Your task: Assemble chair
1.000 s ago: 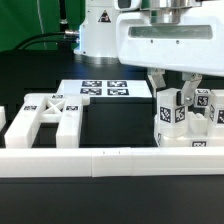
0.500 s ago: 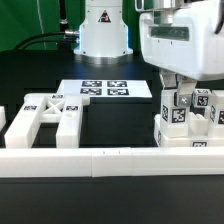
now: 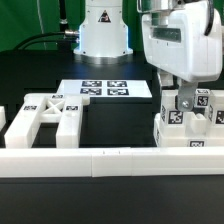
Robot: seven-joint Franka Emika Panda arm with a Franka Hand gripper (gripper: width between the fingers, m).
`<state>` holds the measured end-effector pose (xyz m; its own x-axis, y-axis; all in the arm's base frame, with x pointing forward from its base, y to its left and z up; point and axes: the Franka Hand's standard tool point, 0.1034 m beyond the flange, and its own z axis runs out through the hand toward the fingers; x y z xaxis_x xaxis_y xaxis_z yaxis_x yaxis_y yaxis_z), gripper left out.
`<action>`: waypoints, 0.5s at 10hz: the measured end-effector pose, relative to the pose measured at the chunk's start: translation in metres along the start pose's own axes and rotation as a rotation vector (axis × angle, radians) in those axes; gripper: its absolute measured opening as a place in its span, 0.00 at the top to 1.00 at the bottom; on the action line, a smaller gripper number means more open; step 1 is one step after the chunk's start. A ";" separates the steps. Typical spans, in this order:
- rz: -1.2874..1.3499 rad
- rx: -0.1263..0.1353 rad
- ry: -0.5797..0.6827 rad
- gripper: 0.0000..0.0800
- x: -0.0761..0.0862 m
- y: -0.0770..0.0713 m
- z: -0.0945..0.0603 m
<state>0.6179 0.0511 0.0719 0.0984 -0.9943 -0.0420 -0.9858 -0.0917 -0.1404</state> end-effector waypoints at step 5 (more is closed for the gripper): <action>-0.502 0.004 0.001 0.19 -0.001 -0.002 -0.003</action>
Offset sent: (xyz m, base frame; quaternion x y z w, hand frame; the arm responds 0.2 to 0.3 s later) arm -0.0055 0.0067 0.0084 0.0090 -0.0155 -0.2575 0.9661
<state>0.6190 0.0522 0.0750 0.5608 -0.8273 0.0328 -0.8160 -0.5590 -0.1472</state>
